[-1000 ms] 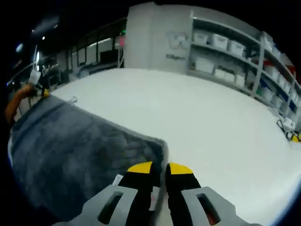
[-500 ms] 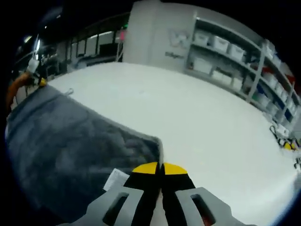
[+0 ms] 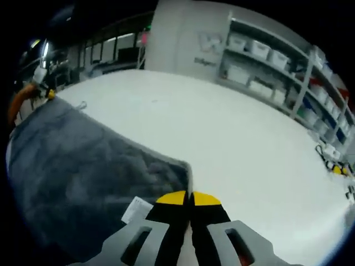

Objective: Open the folded towel by lifting each exposed corner and separating the folded layers until the towel lies flat within the target outline without major curled edges

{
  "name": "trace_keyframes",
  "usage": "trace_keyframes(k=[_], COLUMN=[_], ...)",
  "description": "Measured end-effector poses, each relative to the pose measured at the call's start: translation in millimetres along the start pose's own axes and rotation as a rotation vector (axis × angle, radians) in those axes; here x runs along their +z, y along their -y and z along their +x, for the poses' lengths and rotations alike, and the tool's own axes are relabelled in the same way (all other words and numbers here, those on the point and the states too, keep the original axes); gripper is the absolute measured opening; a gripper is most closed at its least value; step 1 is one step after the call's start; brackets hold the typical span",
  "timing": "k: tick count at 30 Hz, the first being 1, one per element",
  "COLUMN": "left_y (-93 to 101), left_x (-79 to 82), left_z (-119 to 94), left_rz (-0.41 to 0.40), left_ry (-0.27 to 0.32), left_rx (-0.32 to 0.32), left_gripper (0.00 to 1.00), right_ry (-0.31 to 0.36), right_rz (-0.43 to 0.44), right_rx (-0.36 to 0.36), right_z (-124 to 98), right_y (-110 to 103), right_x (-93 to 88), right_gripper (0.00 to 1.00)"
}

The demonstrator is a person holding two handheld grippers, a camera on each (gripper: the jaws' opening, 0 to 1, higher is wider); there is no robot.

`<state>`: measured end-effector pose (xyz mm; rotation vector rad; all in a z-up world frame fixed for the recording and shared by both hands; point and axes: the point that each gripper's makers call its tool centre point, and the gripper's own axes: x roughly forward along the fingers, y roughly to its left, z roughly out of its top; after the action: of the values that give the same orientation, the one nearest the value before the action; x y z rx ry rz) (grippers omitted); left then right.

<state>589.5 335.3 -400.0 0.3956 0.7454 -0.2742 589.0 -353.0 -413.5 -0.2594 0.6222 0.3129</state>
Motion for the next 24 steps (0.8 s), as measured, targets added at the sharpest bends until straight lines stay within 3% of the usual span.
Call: trace_keyframes(k=[3,7,10,13,15,16,18,21,24], left_y=[6.8,12.3,17.9,23.1,23.3,25.5,22.4,-0.5,-0.4], left_x=[-1.6,-3.7,-6.5,-6.7,-4.2,-6.1,-6.9,-1.7,0.0], left_z=[-5,-6,-5,-5,-7,-7,-3,10,11], left_rz=[0.009,0.004,0.008,0.001,-0.011,-0.004,-0.016,-0.024,-0.038], left_ry=[0.026,0.033,0.020,0.015,0.039,0.036,0.028,0.030,0.040], left_rx=[-0.001,-0.019,-0.022,-0.026,0.019,0.019,-0.005,-0.011,-0.019], left_gripper=[0.02,0.02,0.02,0.02,0.01,0.01,0.01,0.01,0.01], right_ry=[0.032,0.038,0.044,0.062,0.017,0.008,0.010,0.002,-0.001], right_rz=[-0.024,0.006,0.004,0.024,0.082,0.063,0.037,0.022,0.007], right_rx=[0.041,0.056,0.047,0.059,0.031,0.017,0.010,-0.002,-0.016], right_z=[1,0,3,9,11,13,13,15,18], right_y=[-7,-10,-9,-10,-7,-3,-1,4,5], right_x=[3.4,8.5,12.6,18.8,13.1,12.6,12.2,10.9,11.6], right_gripper=[0.00,0.10,0.09,0.00,0.00,0.00,0.00,0.00,0.00])
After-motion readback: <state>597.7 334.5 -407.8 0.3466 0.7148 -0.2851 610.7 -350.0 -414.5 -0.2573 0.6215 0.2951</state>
